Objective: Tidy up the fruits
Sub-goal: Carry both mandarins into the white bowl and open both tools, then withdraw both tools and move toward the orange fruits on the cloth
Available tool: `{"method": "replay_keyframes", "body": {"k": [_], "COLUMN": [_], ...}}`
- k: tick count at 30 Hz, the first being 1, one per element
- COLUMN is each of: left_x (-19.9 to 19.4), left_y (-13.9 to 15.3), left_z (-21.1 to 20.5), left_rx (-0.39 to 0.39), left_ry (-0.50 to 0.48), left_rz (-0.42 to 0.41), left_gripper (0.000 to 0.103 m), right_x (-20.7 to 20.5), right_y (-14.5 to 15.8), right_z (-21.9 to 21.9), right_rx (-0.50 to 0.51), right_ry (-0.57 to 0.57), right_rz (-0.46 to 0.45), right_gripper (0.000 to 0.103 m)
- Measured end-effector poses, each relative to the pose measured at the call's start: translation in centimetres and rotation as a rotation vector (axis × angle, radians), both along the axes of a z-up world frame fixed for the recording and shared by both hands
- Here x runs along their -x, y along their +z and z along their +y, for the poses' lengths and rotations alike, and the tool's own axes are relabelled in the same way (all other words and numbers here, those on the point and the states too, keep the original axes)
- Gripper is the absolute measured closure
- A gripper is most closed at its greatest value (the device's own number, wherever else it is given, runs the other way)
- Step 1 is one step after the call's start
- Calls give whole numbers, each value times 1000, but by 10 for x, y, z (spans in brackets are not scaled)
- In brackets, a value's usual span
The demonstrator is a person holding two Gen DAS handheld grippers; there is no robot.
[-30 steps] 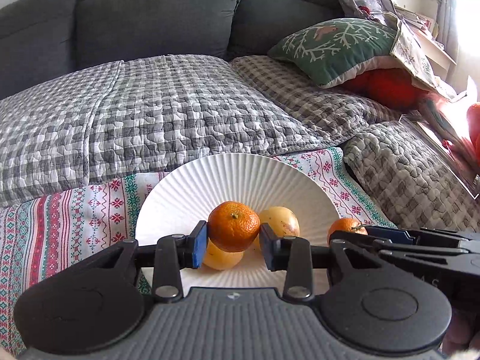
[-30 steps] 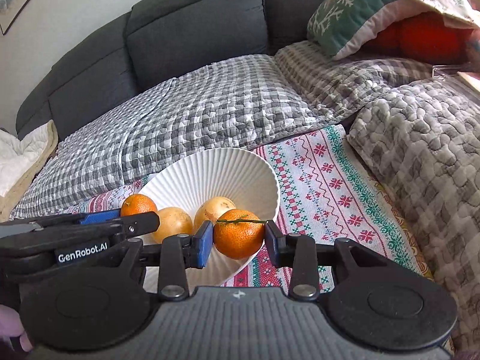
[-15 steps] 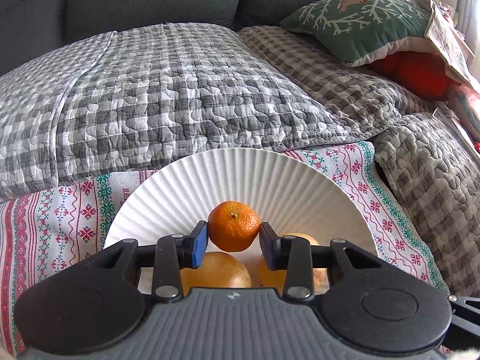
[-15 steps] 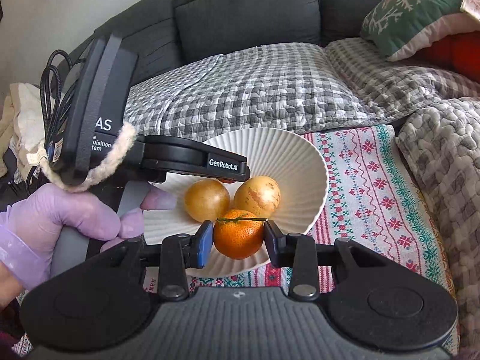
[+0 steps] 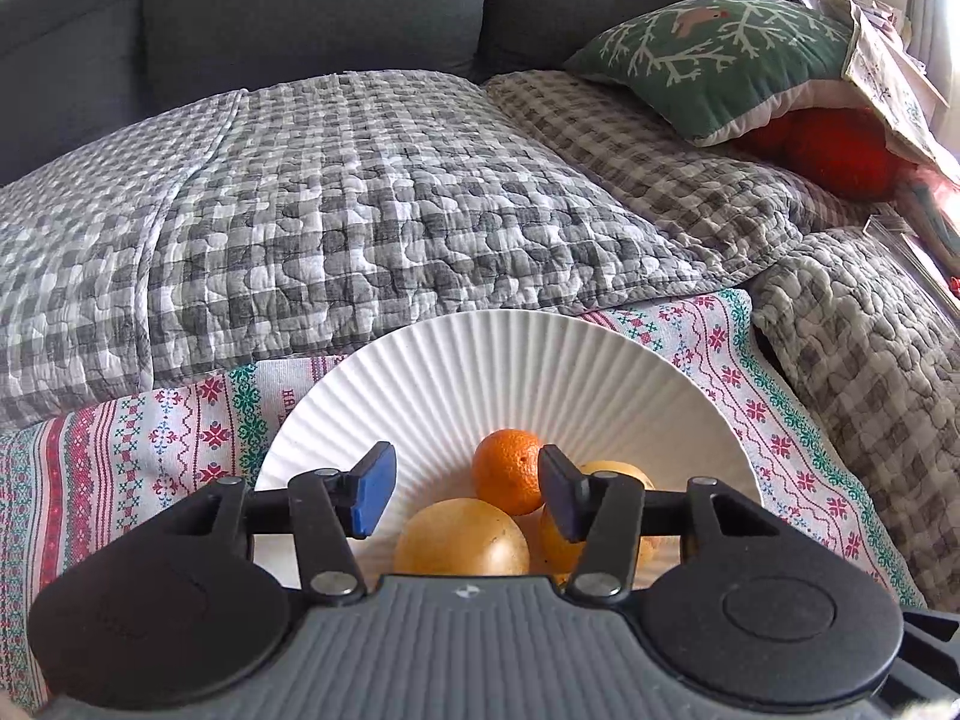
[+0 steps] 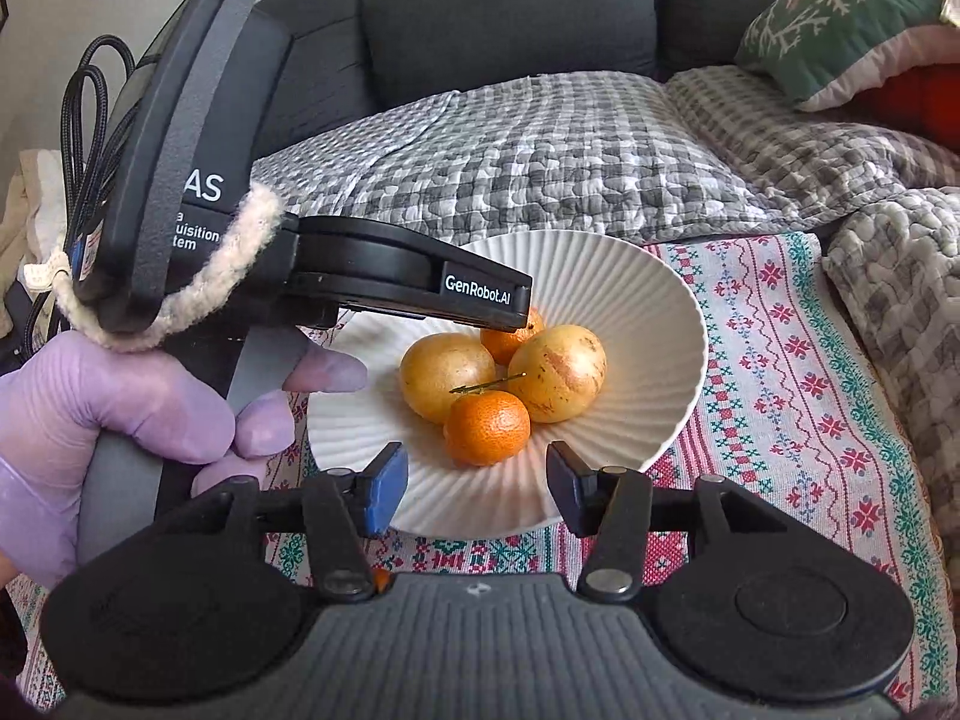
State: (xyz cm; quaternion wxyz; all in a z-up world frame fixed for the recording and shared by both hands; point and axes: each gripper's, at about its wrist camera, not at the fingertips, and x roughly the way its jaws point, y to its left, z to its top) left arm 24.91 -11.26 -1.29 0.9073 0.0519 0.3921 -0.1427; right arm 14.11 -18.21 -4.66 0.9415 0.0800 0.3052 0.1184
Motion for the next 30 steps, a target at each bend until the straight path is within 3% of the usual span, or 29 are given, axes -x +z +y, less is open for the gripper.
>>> {"method": "replay_keyframes", "body": {"k": [6, 10, 22, 30], "left_x": [25, 47, 107, 150], "left_y": [17, 28, 47, 42], "left_z": [15, 28, 73, 92], "left_rx": [23, 9, 37, 45], "left_ry": [16, 14, 80, 116], "left_rz": [-26, -48, -54, -51], "left_gripper": [38, 32, 22, 13], "right_x": [15, 27, 65, 87], "right_y": [8, 14, 22, 23], "right_z": [1, 1, 5, 5], "right_rx": [20, 27, 24, 34], "right_ry": [-1, -12, -61, -88], "right_rz": [8, 19, 62, 72], "right_gripper": [34, 26, 16, 9]}}
